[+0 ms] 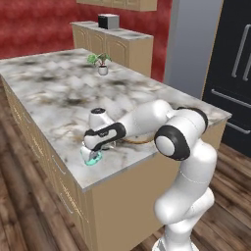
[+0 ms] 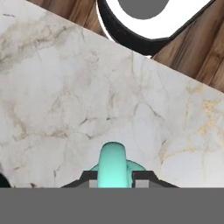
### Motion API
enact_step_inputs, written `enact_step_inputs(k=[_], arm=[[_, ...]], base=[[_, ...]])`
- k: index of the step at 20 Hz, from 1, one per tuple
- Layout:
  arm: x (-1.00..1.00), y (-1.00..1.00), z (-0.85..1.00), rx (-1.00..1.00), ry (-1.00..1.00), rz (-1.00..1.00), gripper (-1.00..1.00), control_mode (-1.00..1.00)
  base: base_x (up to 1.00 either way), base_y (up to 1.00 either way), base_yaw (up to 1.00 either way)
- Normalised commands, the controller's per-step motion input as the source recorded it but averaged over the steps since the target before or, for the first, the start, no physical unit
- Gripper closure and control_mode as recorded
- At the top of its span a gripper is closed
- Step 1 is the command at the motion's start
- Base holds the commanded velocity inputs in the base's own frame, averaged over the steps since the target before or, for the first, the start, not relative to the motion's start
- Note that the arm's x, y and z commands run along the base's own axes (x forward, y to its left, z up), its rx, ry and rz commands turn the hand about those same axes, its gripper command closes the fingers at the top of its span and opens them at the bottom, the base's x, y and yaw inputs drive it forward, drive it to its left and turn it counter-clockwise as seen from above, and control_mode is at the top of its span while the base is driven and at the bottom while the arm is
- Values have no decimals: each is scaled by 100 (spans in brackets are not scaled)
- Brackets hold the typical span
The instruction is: Clear the mugs and bowl far away from the sink.
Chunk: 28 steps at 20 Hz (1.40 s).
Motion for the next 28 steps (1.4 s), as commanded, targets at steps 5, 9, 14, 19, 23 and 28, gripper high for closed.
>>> enact_step_inputs(k=[5,9,14,19,23,28], arm=[[-7,-1,2,0,-3,0,-100,-100],[-12,-12,22,0,-9,0,-100,-100],[-18,-21,58,1,-13,0,-100,-100],[-42,-36,84,5,-13,0,-100,-100],[-57,-46,85,8,-15,0,-100,-100],[-55,-48,84,9,-13,0,-100,-100]], base=[[0,0,0],[0,0,0],[0,0,0],[0,0,0],[0,0,0],[0,0,0]])
